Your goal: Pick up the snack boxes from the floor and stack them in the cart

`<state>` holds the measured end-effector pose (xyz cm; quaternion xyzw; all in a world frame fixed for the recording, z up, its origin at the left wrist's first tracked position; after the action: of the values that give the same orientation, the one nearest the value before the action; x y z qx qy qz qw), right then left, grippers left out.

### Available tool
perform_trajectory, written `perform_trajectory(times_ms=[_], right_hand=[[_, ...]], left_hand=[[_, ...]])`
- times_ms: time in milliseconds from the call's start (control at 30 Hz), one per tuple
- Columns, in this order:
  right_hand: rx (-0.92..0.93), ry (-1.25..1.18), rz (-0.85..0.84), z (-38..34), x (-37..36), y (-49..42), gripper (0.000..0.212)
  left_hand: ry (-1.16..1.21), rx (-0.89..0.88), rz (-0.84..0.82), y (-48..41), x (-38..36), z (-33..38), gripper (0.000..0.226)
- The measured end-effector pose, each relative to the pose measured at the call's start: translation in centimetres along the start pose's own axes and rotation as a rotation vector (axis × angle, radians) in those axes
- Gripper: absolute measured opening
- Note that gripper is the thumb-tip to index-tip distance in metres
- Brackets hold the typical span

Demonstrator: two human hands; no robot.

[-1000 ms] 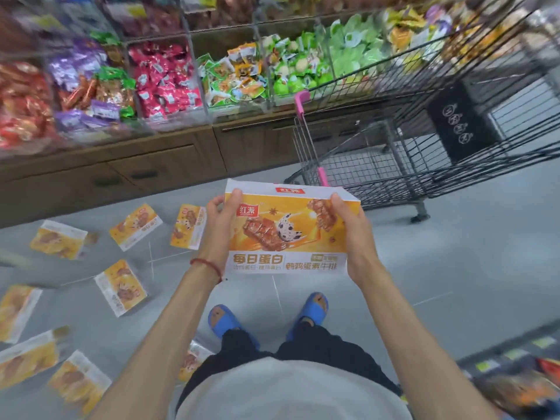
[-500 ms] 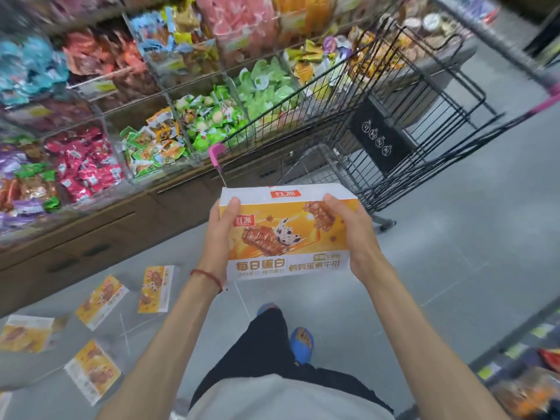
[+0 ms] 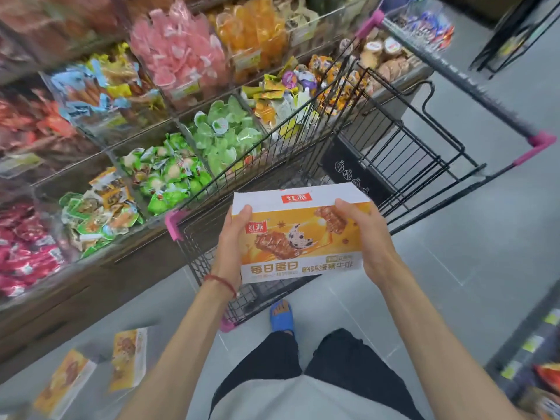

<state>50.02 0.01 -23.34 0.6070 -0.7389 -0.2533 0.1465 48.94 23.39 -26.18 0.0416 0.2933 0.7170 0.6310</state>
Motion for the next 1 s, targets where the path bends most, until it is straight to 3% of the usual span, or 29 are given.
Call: perform_trajectory(times_ms=[233,367,633,800,1000], right_hand=[[-0.008,0.048,-0.026,-2.1,0.9,-6.2,0.054],[0.008,0.136,-0.053,-2.6,1.2,-11.1,0.064],[-0.020,0.379,-0.269,-4.5,0.8,-21.2,0.081],[-0.021,0.548,-0.415,-4.2,0.1,-27.0,0.090],[-0.038,0.756,-0.488,-0.5,-0.2,-33.3,0.104]], left_hand=[[-0.059,0.062,-0.021,-5.8,-2.0,0.5,0.089],[-0.057,0.075,0.027,-9.2,-3.0,0.0,0.076],[-0.051,0.142,0.283,-14.5,-5.0,-1.6,0.063],[-0.099,0.222,0.437,-17.3,-4.3,-4.6,0.089],[-0.167,0.290,0.479,-20.7,-4.2,-7.9,0.063]])
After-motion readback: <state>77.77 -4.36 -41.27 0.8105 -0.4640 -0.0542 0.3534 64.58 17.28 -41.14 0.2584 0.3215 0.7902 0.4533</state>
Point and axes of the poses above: each hand's wrist, its own y-axis away from the middle knuckle, its own x-axis out of the back of the hand, z = x × y, the point moved 5 cm from there along -y, towards the middle knuckle, and after that the axes turned 3 degrees about -x, right-handed, at the moved point
